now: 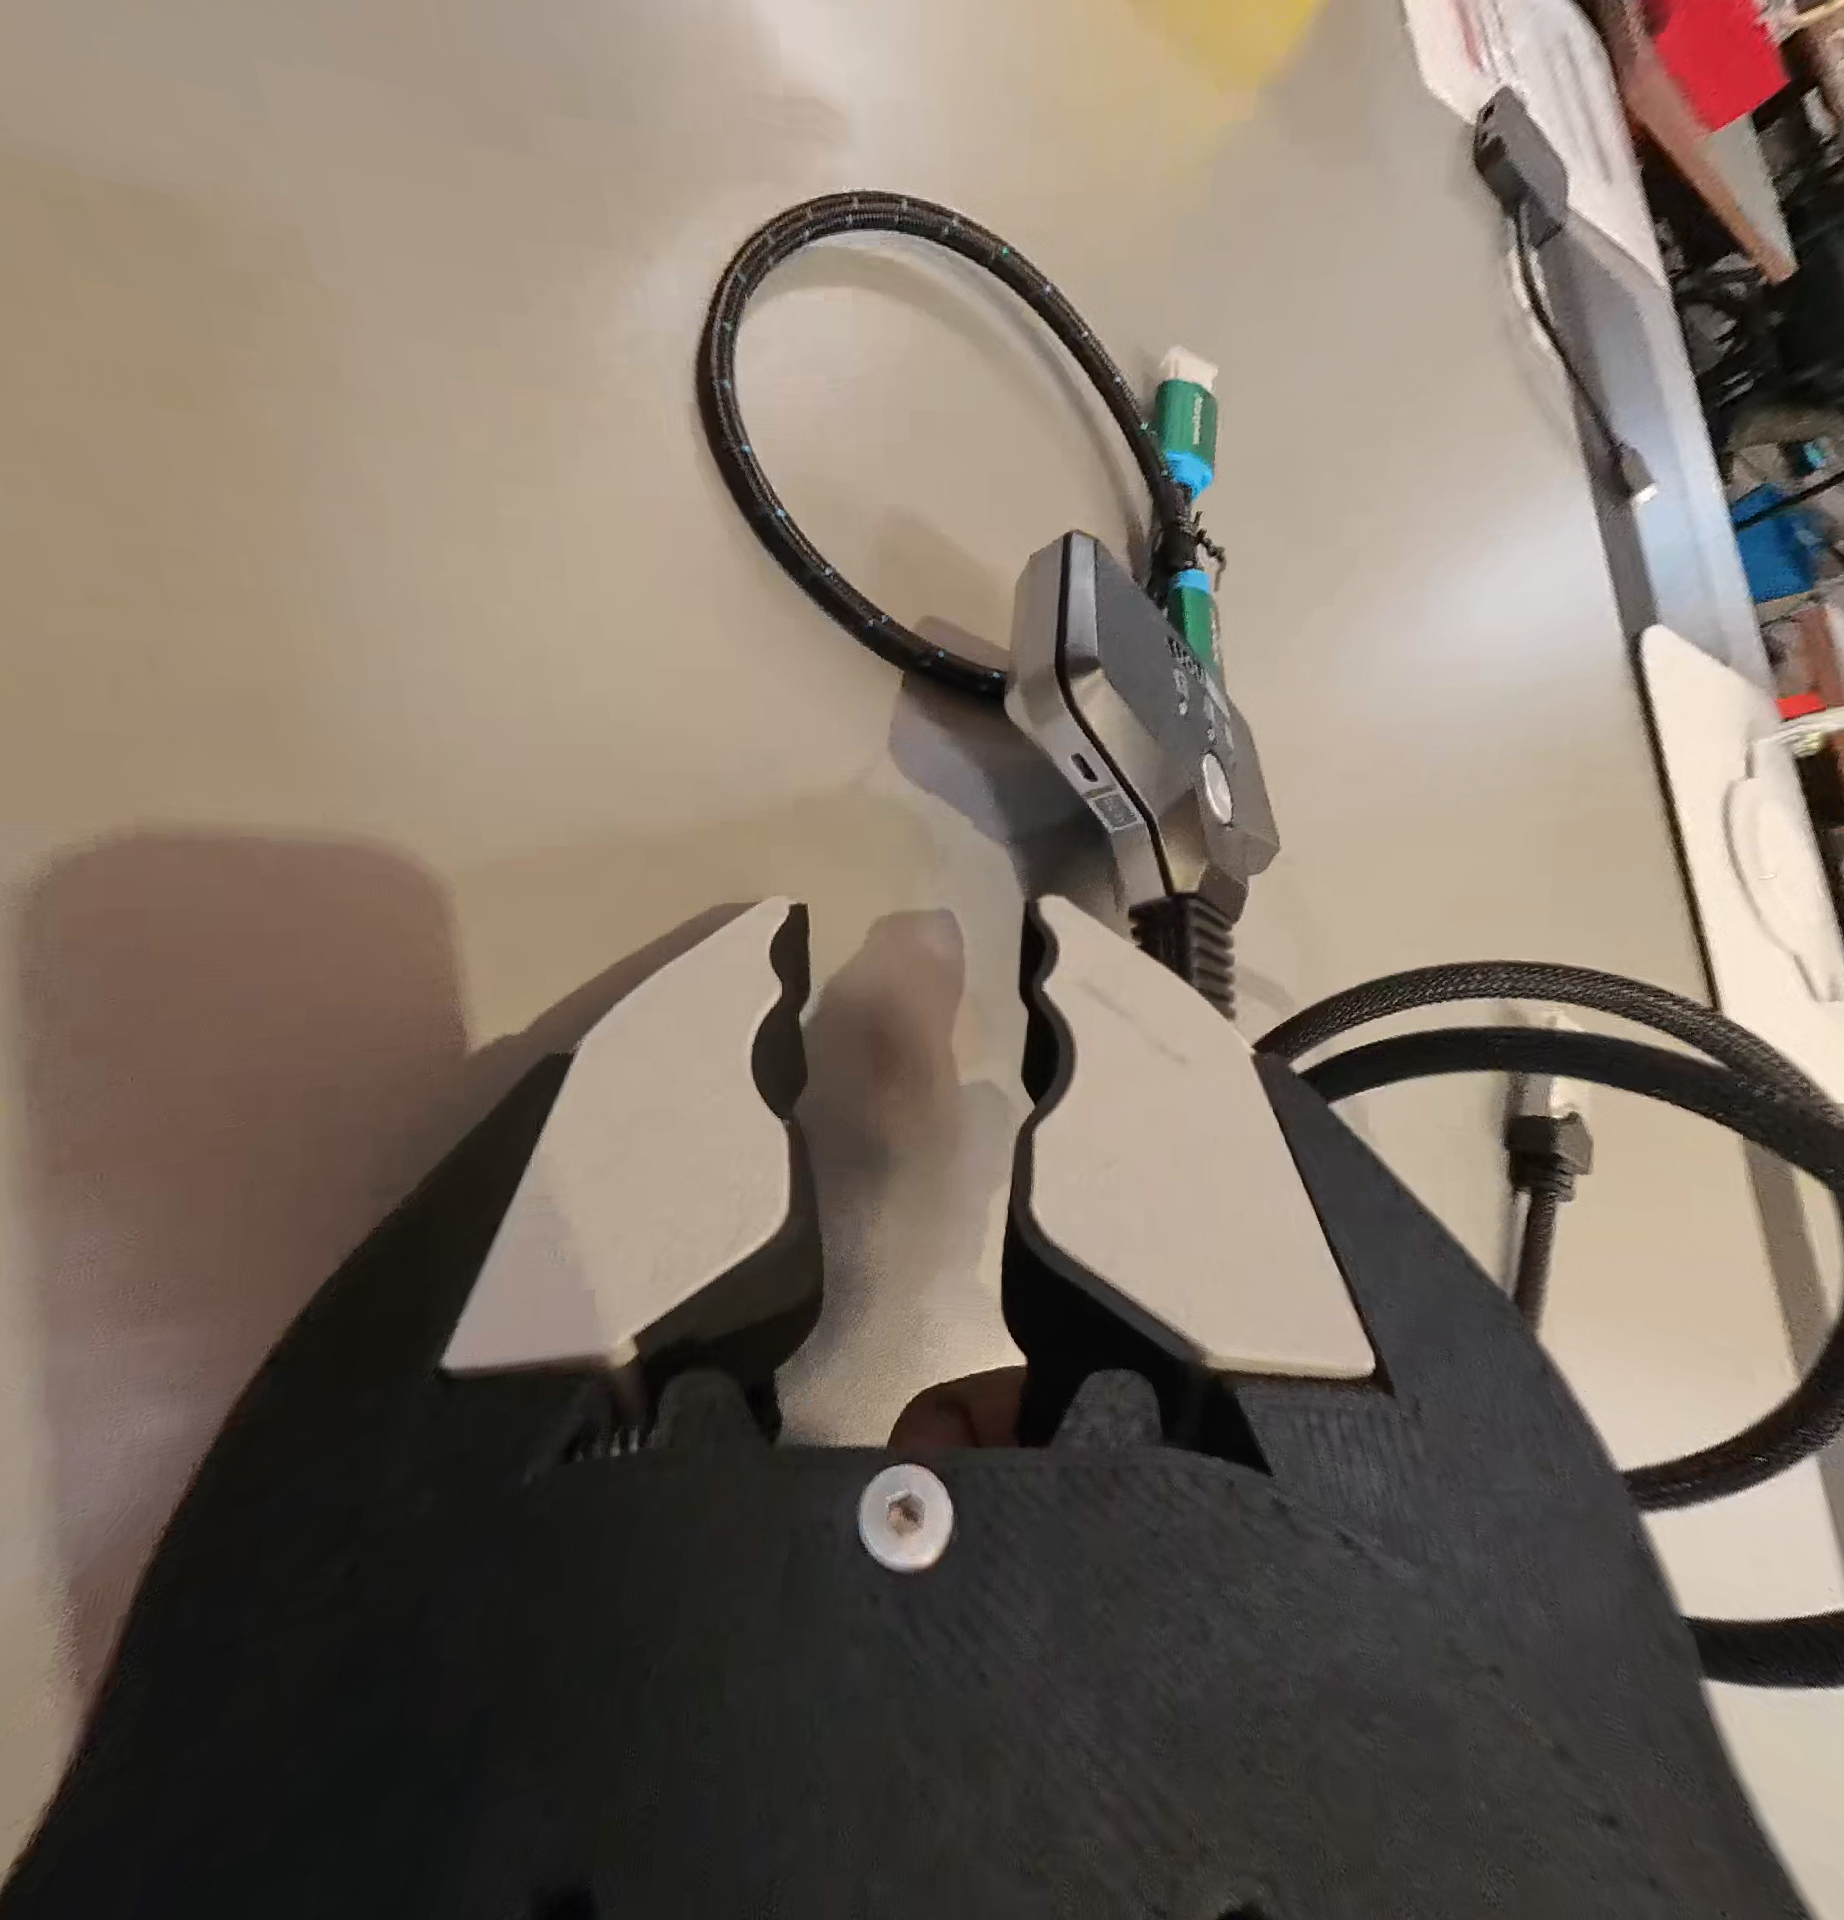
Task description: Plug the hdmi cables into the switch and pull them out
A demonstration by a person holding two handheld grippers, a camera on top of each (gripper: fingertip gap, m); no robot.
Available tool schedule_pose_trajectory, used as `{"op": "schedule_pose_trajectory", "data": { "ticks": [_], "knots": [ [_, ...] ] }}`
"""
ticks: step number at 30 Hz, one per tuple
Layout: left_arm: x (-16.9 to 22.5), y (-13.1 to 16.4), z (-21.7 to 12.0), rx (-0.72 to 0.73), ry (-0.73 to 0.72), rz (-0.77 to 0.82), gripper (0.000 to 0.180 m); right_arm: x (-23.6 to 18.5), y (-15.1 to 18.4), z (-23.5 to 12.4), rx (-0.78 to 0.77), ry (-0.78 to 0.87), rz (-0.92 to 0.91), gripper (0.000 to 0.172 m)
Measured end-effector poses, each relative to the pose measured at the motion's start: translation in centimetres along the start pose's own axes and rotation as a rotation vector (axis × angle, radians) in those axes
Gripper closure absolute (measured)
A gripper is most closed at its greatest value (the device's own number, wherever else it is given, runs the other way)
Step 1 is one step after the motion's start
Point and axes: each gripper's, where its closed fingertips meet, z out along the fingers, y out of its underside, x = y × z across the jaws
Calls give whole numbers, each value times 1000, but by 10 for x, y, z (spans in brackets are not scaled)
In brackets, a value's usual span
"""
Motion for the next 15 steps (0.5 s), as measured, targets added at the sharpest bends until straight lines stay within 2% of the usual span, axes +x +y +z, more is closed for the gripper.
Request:
{"op": "schedule_pose_trajectory", "data": {
  "ticks": [3,7,12,15],
  "knots": [
    [-43,51,-4,-169,-11,-70,134,0,0,0,12,-20,29,134],
    [-72,104,18,-341,54,-136,134,2,1,0,15,-6,36,135],
    [-86,148,60,-494,104,-95,139,6,2,2,13,7,45,136],
    [-92,164,84,-541,105,-36,147,6,2,2,18,4,59,138]
  ]
}}
